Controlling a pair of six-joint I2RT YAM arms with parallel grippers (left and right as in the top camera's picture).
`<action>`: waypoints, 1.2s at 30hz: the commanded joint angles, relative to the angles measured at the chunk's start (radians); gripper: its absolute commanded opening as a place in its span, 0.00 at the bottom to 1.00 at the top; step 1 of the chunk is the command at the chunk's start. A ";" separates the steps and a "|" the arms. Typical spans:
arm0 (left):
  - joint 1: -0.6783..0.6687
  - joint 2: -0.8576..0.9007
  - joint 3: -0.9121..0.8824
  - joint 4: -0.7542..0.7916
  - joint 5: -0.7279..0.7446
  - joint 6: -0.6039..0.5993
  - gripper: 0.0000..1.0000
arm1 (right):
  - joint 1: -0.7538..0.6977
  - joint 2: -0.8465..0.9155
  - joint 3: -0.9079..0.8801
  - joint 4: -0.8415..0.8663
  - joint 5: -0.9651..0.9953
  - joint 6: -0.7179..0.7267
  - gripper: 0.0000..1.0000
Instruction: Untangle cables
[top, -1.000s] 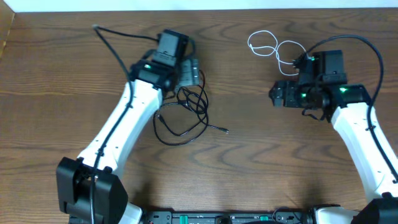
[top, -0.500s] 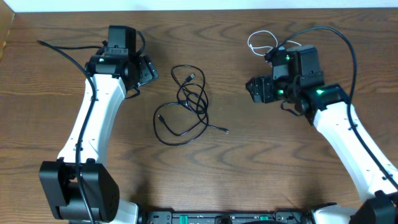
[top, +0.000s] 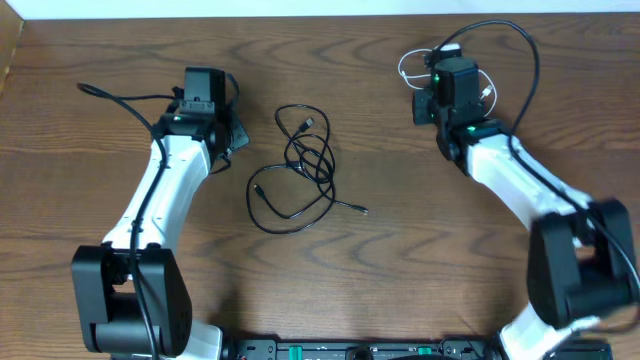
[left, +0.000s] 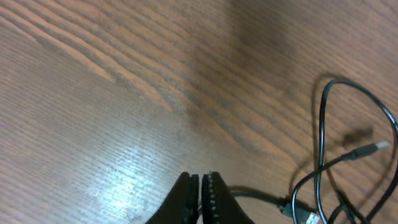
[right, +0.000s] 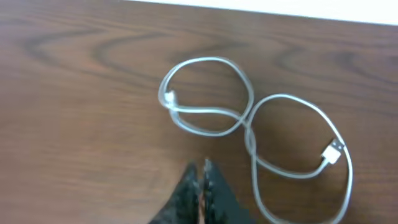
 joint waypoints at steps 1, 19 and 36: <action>0.003 -0.001 -0.010 0.010 -0.021 -0.002 0.14 | -0.031 0.083 0.010 0.062 0.078 -0.019 0.01; 0.003 -0.001 -0.010 0.009 -0.020 -0.002 0.15 | -0.341 0.199 0.010 -0.284 0.000 0.159 0.01; 0.003 -0.001 -0.010 0.008 0.032 -0.002 0.26 | -0.361 -0.138 0.055 -0.383 -0.017 0.080 0.31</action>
